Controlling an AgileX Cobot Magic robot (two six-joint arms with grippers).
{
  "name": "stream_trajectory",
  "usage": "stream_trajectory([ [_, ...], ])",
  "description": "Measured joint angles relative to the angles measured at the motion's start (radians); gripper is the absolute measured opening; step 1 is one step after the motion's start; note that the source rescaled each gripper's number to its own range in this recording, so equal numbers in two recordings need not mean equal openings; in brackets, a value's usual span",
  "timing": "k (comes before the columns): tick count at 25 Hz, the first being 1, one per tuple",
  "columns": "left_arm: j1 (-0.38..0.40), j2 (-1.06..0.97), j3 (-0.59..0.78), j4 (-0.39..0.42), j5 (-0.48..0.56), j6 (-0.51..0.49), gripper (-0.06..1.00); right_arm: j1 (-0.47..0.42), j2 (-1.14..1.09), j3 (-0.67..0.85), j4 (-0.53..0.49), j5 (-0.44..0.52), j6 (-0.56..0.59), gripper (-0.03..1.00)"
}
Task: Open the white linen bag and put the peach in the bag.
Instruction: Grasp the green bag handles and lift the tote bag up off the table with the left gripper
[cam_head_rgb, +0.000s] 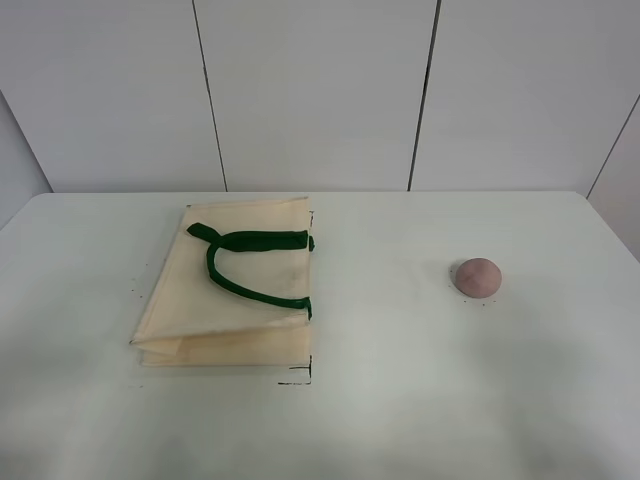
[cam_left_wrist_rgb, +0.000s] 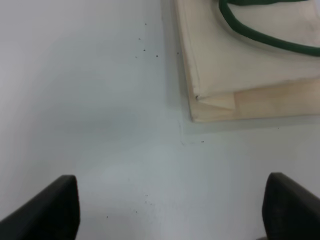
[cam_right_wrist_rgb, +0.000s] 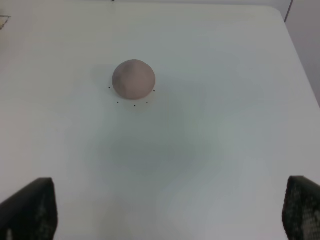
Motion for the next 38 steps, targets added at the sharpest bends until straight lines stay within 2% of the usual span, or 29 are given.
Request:
stream_trajectory([
  [9,0.000,0.000,-0.005,0.000,0.000,0.000,1.00,0.000,0.000,0.000,0.000,0.000,0.000,1.00],
  [13,0.000,0.088,-0.072,0.000,0.018,-0.008,1.00,0.000,0.000,0.000,0.000,0.000,0.000,1.00],
  [19,0.000,0.502,-0.261,0.000,0.017,-0.023,1.00,0.000,0.000,0.000,0.000,0.000,0.000,1.00],
  [30,0.000,1.415,-0.684,0.000,-0.108,-0.025,1.00,0.000,0.000,0.000,0.000,0.000,0.000,1.00],
  [35,-0.009,1.713,-0.914,-0.037,-0.099,-0.061,1.00,0.000,0.000,0.000,0.000,0.000,0.000,1.00],
  [38,-0.062,1.837,-1.027,-0.044,-0.078,-0.118,1.00,0.000,0.000,0.000,0.000,0.000,0.000,1.00],
])
